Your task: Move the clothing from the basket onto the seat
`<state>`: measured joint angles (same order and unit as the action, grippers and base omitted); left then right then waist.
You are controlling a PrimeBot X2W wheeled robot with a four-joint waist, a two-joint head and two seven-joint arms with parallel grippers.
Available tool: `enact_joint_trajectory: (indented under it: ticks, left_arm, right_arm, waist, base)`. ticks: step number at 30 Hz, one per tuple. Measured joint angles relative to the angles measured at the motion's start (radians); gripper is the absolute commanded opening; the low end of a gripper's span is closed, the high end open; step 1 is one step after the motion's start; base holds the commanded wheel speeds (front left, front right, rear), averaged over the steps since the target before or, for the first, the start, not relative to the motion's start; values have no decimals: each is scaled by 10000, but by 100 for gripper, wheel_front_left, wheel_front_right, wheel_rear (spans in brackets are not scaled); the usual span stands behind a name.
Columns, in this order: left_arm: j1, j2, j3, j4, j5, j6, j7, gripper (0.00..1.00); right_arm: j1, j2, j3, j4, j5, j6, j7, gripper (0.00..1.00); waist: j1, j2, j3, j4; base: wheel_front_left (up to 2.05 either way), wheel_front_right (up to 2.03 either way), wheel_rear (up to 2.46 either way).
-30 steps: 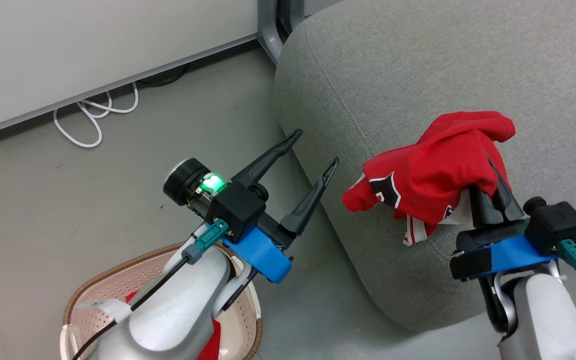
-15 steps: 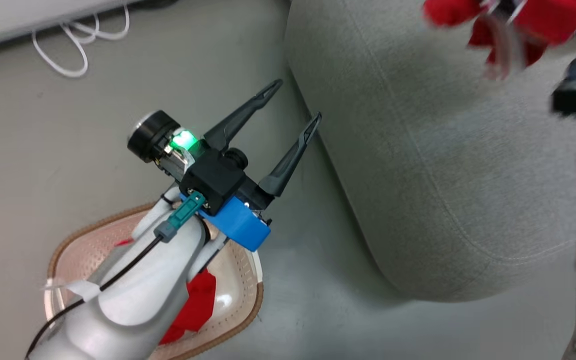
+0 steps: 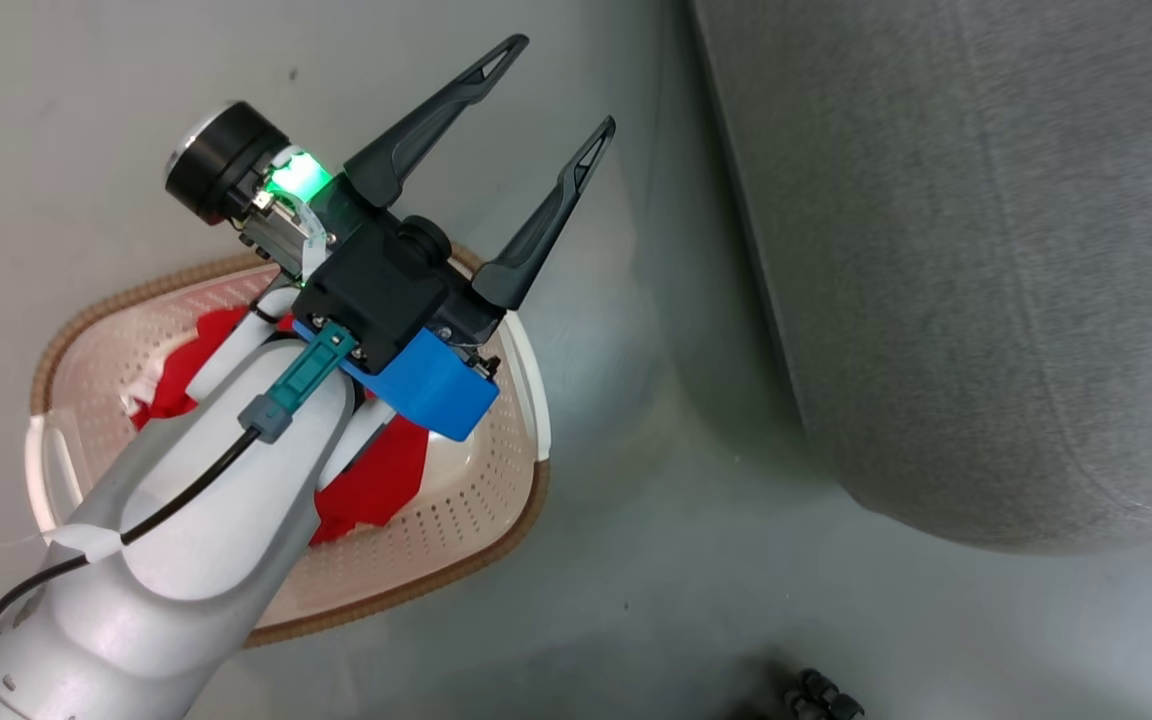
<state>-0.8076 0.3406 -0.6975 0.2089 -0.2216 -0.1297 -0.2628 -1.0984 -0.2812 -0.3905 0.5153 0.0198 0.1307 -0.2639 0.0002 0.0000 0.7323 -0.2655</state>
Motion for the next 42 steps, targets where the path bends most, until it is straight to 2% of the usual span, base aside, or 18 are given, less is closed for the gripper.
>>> enact_joint_trajectory:
  ticks: [6, 13, 14, 15, 19, 24, 31, 36, 42]
  left_arm:
    - [-142, 54, 4, -127, 35, 12, 0, 100]
    - [-143, 10, -2, -146, 42, 31, 0, 100]
    - [-142, -17, 2, -140, 31, 38, 0, 100]
    - [-139, -42, 17, -142, 31, 48, 0, 100]
    - [24, -159, 127, -155, 13, 61, -2, 100]
    - [582, -525, 303, -111, -77, 63, -2, 100]
    - [1688, -995, 888, -40, -176, 69, -2, 100]
    - [2459, -1271, 1643, -38, -188, 163, 0, 100]
    - [3611, -1482, 2980, 59, -56, 412, 0, 100]
  right_arm:
    - [-34, 96, -393, 1714, -207, 0, 0, 0]
    - [201, 265, -779, 2861, -407, 0, -4, 0]
    - [271, 303, -815, 2980, -362, 0, -2, 40]
    - [353, 353, -855, 2964, -343, 0, -2, 100]
    - [941, 391, -805, 2426, -276, 0, -2, 100]
    - [2562, 500, -464, 1561, -303, 0, -2, 100]
    - [4678, 769, 474, -82, -291, 0, 0, 100]
    - [5838, 886, 1317, -1317, 113, 0, -2, 100]
    - [7211, 1480, 2270, -2867, 284, -2, -2, 100]
  waist:
    - [1, 0, 826, 183]
    - [-1, 0, 927, 369]
    - [0, 0, 879, 371]
    - [0, 0, 820, 370]
    - [-1, 0, 441, 365]
    - [-2, 0, -356, 375]
    - [-3, 0, -1815, 432]
    - [-4, 0, -2845, 607]
    - [-4, 0, -3969, 1203]
  base:
    - [0, 0, 0]
    - [0, 0, 0]
    - [0, 0, 0]
    - [0, 0, 0]
    - [0, 0, 0]
    - [0, 0, 0]
    - [0, 0, 0]
    - [0, 0, 0]
    - [0, 0, 0]
